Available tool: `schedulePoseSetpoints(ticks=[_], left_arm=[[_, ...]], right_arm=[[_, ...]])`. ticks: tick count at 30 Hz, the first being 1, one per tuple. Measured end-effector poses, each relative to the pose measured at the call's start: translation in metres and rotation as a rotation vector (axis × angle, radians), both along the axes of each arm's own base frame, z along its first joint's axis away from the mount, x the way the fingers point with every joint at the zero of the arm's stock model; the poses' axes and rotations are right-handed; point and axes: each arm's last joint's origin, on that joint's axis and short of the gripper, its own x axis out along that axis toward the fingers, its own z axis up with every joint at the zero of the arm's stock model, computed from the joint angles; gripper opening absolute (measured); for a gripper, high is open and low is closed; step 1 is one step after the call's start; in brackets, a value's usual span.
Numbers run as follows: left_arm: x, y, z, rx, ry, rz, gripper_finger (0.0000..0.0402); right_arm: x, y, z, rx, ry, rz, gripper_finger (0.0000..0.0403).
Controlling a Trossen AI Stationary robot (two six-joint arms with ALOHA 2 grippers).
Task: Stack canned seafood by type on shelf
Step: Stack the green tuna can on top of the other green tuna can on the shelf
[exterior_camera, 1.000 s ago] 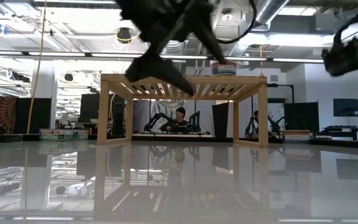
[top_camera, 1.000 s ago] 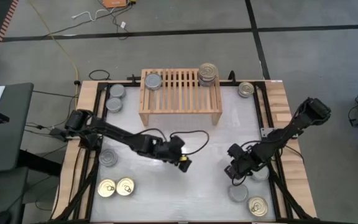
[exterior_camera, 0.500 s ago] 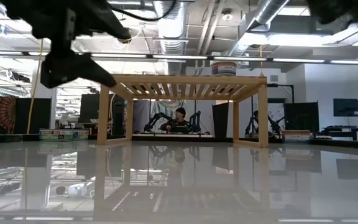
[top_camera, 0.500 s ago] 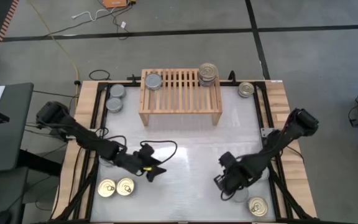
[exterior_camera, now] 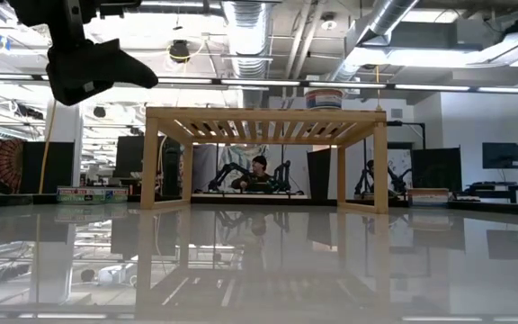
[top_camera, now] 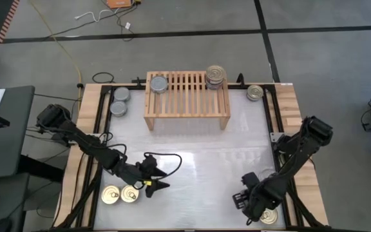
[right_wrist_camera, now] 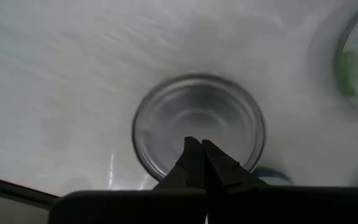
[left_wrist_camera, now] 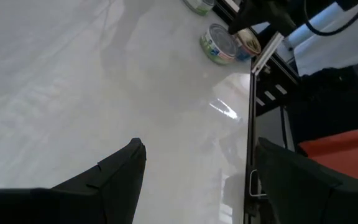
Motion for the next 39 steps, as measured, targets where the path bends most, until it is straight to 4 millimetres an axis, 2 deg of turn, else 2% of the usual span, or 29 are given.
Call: schedulePoseSetpoints(ticks=[7, 14, 20, 30, 34, 39], left_arm=[[0.000, 0.000, 0.000, -0.023, 0.002, 0.009, 0.0288], [0.000, 0.000, 0.000, -0.051, 0.003, 0.020, 0.0288], [0.000, 0.000, 0.001, -0.075, 0.004, 0.032, 0.0288], [0.004, 0.006, 0.001, -0.086, 0.002, 0.077, 0.0288], [0.004, 0.007, 0.001, -0.087, 0.002, 0.082, 0.0288], [0.005, 0.009, 0.001, -0.094, -0.001, 0.107, 0.0288]], right_arm=[[0.012, 0.002, -0.023, 0.056, -0.039, -0.010, 0.0011], [0.048, -0.010, -0.037, 0.093, -0.103, 0.063, 0.0011], [0.084, -0.032, -0.033, 0.062, -0.203, 0.138, 0.0011], [0.143, -0.078, -0.018, -0.045, -0.563, 0.222, 0.0014], [0.143, -0.080, -0.004, -0.047, -0.610, 0.232, 0.0025], [0.122, -0.070, 0.018, -0.082, -0.614, 0.293, 0.0031]])
